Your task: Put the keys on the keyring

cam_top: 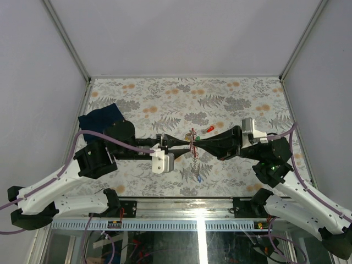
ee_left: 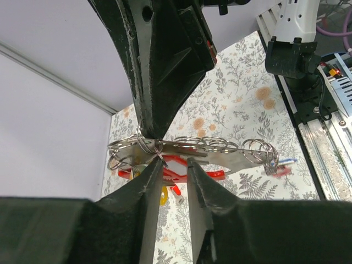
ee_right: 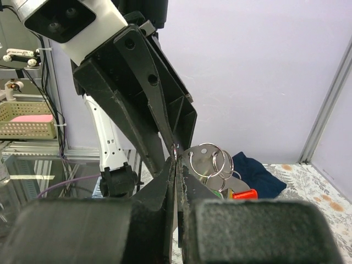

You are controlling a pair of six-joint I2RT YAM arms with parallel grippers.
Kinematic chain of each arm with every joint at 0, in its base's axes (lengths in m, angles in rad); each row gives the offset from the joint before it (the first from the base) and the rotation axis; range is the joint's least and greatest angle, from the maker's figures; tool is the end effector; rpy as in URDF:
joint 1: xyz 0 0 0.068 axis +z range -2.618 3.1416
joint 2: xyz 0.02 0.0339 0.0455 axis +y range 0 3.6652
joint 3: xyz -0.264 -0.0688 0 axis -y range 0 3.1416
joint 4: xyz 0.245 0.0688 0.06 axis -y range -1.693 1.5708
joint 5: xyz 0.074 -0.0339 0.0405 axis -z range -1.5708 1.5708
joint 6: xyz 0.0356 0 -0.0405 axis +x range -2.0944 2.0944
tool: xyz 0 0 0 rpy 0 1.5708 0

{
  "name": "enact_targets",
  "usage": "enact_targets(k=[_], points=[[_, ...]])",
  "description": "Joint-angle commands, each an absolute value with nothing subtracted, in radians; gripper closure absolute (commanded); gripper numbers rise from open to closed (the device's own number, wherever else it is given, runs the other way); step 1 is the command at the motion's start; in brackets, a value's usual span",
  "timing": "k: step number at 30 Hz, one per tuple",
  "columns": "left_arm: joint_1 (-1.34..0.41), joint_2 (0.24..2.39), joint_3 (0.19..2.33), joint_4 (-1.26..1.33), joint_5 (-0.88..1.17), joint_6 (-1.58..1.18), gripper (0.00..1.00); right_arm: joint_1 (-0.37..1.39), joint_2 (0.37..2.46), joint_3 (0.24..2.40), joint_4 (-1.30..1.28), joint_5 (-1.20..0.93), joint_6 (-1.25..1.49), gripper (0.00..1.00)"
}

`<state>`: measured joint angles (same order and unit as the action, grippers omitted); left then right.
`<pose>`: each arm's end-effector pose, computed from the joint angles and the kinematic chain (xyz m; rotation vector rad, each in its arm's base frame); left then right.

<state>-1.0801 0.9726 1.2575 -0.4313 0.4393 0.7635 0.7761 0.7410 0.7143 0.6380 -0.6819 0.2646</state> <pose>0.0784 -0.1788 0.4426 1.5614 0.7709 -0.6097 0.0949 0.1246 0.4035 -0.9025 0.7860 1.2492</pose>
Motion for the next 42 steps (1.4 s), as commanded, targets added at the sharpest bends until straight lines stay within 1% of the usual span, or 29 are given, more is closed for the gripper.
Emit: enact_targets(k=[1,4,12,17,22,27,34,35,38,40,42], points=[[-1.086,0.922,1.202,-0.283,0.469,0.700,0.74,0.772,0.714,0.722,0.730,-0.655,0.235,1.00],[-1.086,0.893,1.160,-0.197,0.479,0.658,0.70,0.772,0.712,0.728,0.712,-0.684,0.216,1.00],[-1.087,0.870,1.099,-0.073,0.479,0.589,0.70,0.772,0.711,0.740,0.684,-0.729,0.201,1.00],[-1.087,0.891,1.104,-0.058,0.519,0.583,0.70,0.773,0.710,0.747,0.678,-0.738,0.199,1.00],[-1.087,0.908,1.119,-0.089,0.531,0.595,0.76,0.773,0.705,0.750,0.665,-0.744,0.191,1.00],[-1.087,0.910,1.126,-0.114,0.522,0.601,0.78,0.773,0.701,0.752,0.660,-0.756,0.187,1.00],[-1.086,0.925,1.146,-0.136,0.518,0.603,0.99,0.772,0.701,0.752,0.656,-0.773,0.181,1.00],[-1.087,0.928,1.148,-0.136,0.519,0.603,1.00,0.773,0.703,0.752,0.649,-0.773,0.176,1.00],[-1.088,0.936,1.166,-0.162,0.518,0.607,1.00,0.773,0.697,0.753,0.619,-0.771,0.152,1.00],[-1.087,0.941,1.188,-0.209,0.510,0.623,1.00,0.772,0.688,0.760,0.569,-0.766,0.112,0.96],[-1.086,0.948,1.218,-0.275,0.488,0.643,1.00,0.772,0.671,0.776,0.476,-0.762,0.055,0.85]])
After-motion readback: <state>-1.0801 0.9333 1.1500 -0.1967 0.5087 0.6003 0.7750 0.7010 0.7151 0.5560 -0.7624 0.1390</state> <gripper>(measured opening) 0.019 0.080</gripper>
